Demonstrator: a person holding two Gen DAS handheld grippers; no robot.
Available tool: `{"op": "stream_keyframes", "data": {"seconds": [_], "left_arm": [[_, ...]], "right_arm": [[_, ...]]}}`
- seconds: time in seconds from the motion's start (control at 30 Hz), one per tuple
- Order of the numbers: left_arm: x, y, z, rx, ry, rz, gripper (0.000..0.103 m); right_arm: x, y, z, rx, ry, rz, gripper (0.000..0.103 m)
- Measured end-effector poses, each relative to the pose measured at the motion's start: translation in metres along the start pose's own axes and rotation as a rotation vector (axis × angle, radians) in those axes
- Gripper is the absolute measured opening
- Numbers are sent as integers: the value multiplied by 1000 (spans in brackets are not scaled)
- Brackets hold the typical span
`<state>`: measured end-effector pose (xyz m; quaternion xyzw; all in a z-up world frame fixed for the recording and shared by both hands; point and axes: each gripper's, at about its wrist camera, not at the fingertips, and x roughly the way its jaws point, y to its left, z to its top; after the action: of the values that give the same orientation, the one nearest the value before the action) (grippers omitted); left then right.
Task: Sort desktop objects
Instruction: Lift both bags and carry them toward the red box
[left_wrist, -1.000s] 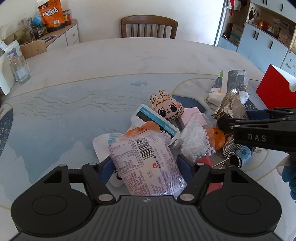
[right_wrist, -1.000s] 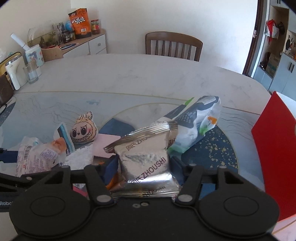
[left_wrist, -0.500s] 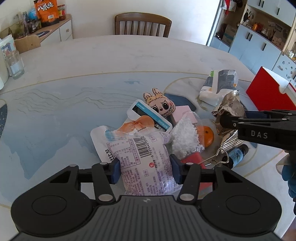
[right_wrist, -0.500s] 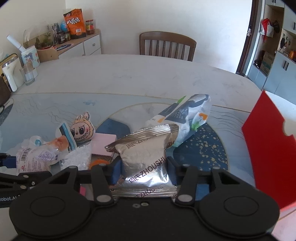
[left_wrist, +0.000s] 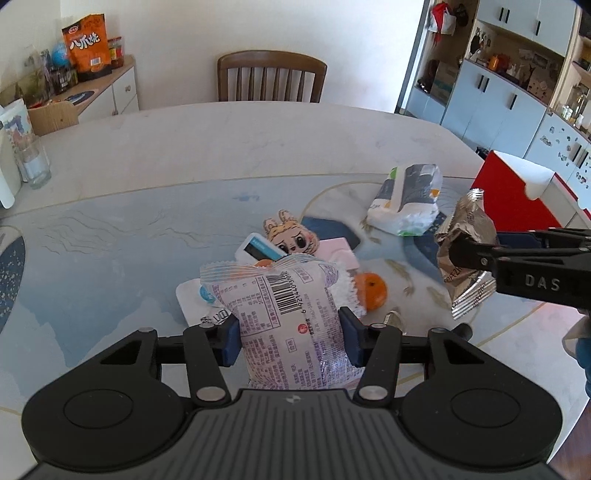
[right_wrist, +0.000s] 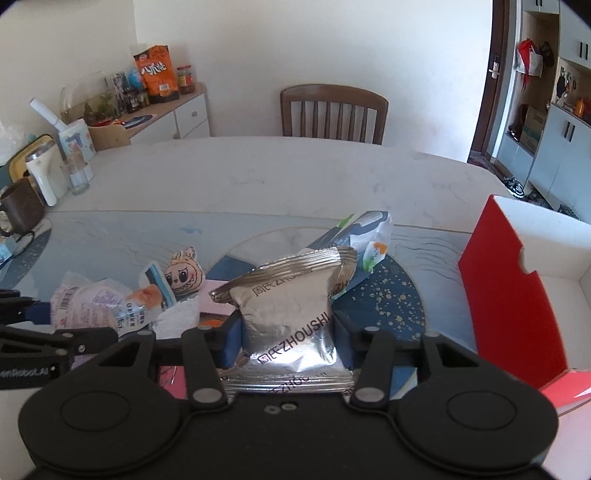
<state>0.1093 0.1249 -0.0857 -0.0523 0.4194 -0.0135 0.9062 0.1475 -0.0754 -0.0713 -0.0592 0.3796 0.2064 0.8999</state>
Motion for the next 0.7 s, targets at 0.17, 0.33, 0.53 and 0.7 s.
{"op": "stream_keyframes", "data": {"seconds": [0.17,0.33,0.53,0.7], "left_arm": [[-11,-18,2,15,-14,-15,52],[-20,-38,7,25,-38,-22,52],[-33,-65,22,59,-72,-32,52],[-37,-91,32,78,-75,-37,52]], "right_arm": [[-22,-13,-4,-1,-8,19,50],[-44,-37,-11,8,0,19,50],[-79,-68,-5,7,-27,44,50],[-98,-101,9,8,-41,45,50]]}}
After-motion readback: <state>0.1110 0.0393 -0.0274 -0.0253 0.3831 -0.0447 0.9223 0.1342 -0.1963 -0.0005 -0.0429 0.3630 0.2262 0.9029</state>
